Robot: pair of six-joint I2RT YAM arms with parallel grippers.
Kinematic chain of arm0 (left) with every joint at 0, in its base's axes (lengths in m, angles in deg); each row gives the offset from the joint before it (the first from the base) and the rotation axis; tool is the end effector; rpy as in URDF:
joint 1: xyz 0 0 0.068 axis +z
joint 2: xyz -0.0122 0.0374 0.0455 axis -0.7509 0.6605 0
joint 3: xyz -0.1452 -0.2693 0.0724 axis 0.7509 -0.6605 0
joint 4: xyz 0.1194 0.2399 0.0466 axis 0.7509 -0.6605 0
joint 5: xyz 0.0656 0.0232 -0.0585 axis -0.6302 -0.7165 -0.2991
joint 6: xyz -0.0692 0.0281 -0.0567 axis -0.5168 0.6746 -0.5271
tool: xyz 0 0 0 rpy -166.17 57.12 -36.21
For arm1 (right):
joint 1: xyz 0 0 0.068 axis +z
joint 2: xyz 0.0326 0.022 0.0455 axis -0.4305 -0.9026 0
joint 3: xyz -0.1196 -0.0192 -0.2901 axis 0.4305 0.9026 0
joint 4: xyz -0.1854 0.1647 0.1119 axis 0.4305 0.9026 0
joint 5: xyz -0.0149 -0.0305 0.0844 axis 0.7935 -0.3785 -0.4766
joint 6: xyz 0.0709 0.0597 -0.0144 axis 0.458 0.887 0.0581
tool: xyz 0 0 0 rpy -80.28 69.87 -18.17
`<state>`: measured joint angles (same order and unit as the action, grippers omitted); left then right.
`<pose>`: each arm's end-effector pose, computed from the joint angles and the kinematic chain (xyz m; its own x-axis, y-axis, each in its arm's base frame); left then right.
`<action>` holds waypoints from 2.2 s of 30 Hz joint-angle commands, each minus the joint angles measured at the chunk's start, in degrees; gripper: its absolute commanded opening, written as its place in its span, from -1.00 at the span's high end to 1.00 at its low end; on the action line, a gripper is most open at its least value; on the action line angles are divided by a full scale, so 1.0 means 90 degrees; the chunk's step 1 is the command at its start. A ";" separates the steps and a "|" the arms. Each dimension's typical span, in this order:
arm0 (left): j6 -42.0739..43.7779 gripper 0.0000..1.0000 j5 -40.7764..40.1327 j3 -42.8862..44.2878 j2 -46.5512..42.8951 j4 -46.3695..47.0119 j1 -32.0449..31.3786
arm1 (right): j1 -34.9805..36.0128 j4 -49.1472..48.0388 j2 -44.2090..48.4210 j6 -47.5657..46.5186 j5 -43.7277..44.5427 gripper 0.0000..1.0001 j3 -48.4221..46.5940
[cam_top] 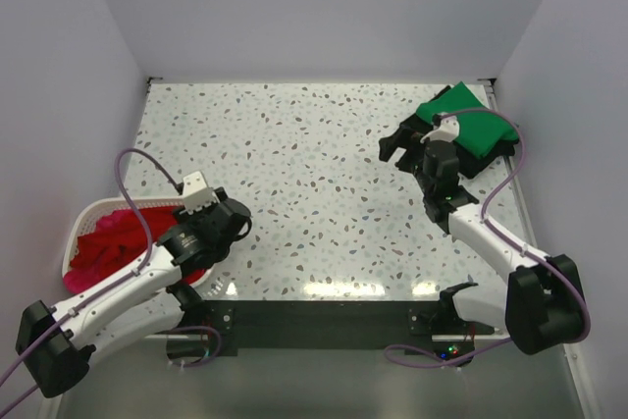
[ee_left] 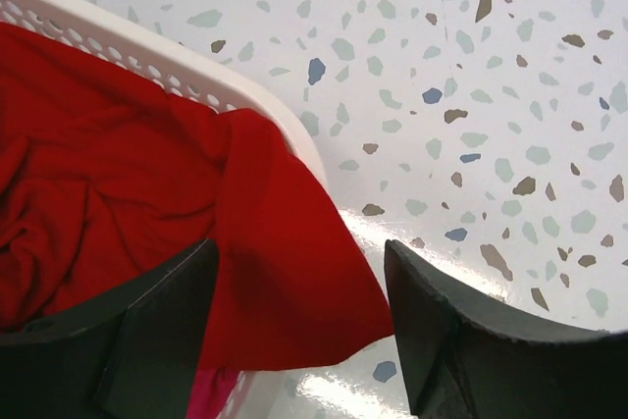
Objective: Fold and stack the t-shirts
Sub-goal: Grab the tshirt from the pile
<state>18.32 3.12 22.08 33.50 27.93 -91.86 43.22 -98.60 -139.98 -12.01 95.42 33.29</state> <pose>0.1513 -0.0492 0.2295 -0.3750 -0.3561 -0.8559 -0.4819 0.8636 -0.1481 0.3022 0.0823 0.2807 -0.2632 0.4279 -0.8647 -0.0252 0.8929 0.4496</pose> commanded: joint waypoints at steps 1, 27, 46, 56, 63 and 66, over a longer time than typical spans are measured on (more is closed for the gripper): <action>0.0331 -0.44 -0.0138 -0.0084 0.0024 0.0607 -0.0014 | -0.0045 -0.0320 0.0219 0.0089 -0.0164 -0.98 0.0018; 0.0430 0.78 -0.0078 0.0052 0.0190 0.0492 -0.0005 | -0.0103 -0.0359 0.0141 0.0158 -0.0428 -0.98 -0.0001; 0.0781 1.00 -0.1710 0.2219 0.0014 -0.0632 -0.0014 | -0.0123 -0.0427 -0.0288 0.0255 -0.0574 -0.98 -0.0255; 0.4558 1.00 -0.0736 0.2824 -0.0318 0.3778 -0.0024 | -0.0132 -0.0320 -0.0523 0.0246 -0.0780 -0.97 -0.0558; 0.5838 1.00 0.0808 0.4279 0.0697 0.4486 -0.0024 | -0.0152 -0.0037 -0.0230 0.0080 -0.0516 -0.97 -0.0587; 0.5899 1.00 0.1686 0.4846 0.1166 0.4535 -0.0024 | -0.0142 0.0071 -0.0084 0.0041 -0.0399 -0.97 -0.0607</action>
<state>65.97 7.82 60.65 41.72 61.65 -91.86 42.19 -98.04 -143.58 -10.42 89.83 30.45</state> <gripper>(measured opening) 0.037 0.986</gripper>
